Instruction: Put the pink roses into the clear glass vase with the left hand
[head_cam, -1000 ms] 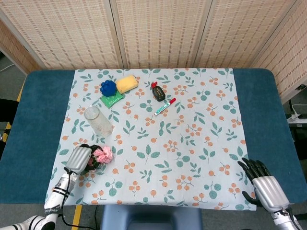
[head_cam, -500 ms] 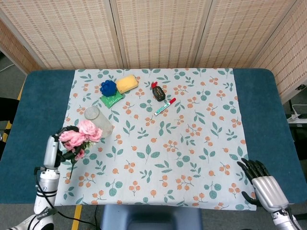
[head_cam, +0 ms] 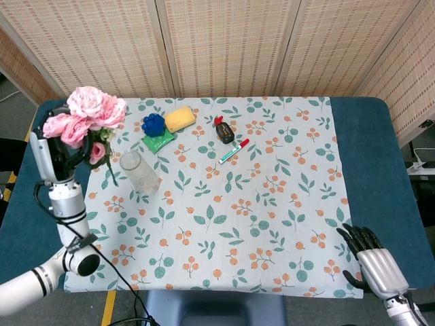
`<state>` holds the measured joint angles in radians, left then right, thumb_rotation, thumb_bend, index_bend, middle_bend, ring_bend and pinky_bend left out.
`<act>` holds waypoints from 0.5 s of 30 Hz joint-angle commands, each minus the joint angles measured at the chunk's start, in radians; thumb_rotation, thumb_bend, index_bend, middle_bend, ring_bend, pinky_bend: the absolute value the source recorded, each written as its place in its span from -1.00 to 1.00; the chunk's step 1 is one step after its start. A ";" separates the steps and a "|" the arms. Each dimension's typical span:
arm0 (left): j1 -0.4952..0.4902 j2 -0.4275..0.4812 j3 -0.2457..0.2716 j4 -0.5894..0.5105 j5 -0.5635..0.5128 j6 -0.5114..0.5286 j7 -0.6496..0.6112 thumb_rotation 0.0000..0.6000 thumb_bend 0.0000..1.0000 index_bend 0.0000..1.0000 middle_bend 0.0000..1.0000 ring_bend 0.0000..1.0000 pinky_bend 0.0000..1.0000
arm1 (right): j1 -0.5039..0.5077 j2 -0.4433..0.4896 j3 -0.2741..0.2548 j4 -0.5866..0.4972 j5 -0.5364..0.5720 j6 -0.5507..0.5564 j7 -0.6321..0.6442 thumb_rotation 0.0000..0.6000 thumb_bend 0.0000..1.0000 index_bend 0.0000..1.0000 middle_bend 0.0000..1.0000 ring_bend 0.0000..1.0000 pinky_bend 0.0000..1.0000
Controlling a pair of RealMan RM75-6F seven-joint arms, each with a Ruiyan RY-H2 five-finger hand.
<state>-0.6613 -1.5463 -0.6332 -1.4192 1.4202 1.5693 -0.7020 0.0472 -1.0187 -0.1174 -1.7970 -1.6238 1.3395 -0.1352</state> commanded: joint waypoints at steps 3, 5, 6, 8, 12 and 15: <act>-0.134 -0.073 -0.041 0.143 -0.045 -0.061 0.037 1.00 0.32 0.10 0.37 0.31 -0.23 | 0.004 0.000 0.005 0.001 0.014 -0.009 0.000 1.00 -0.57 -1.00 -1.00 -1.00 -1.00; -0.171 -0.099 -0.042 0.190 -0.050 -0.069 0.038 1.00 0.32 0.10 0.37 0.31 -0.23 | 0.006 0.000 0.006 0.000 0.018 -0.012 0.000 1.00 -0.57 -1.00 -1.00 -1.00 -1.00; -0.186 -0.109 -0.041 0.212 -0.052 -0.072 0.040 1.00 0.32 0.10 0.37 0.31 -0.23 | 0.006 0.001 0.007 0.000 0.020 -0.012 0.001 1.00 -0.57 -1.00 -1.00 -1.00 -1.00; -0.219 -0.132 -0.037 0.262 -0.058 -0.085 0.037 1.00 0.32 0.10 0.37 0.31 -0.23 | 0.006 0.002 0.008 0.000 0.025 -0.014 0.003 1.00 -0.57 -1.00 -1.00 -1.00 -1.00; -0.269 -0.167 -0.027 0.361 -0.072 -0.113 0.025 1.00 0.32 0.10 0.37 0.31 -0.23 | 0.008 0.005 0.011 0.000 0.032 -0.016 0.007 1.00 -0.57 -1.00 -1.00 -1.00 -1.00; -0.298 -0.191 -0.015 0.446 -0.084 -0.132 0.008 1.00 0.32 0.11 0.37 0.31 -0.24 | 0.010 0.006 0.016 0.003 0.043 -0.018 0.010 1.00 -0.58 -1.00 -1.00 -1.00 -1.00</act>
<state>-0.9278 -1.7109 -0.6589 -1.0315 1.3500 1.4588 -0.6796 0.0565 -1.0131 -0.1025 -1.7951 -1.5831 1.3227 -0.1258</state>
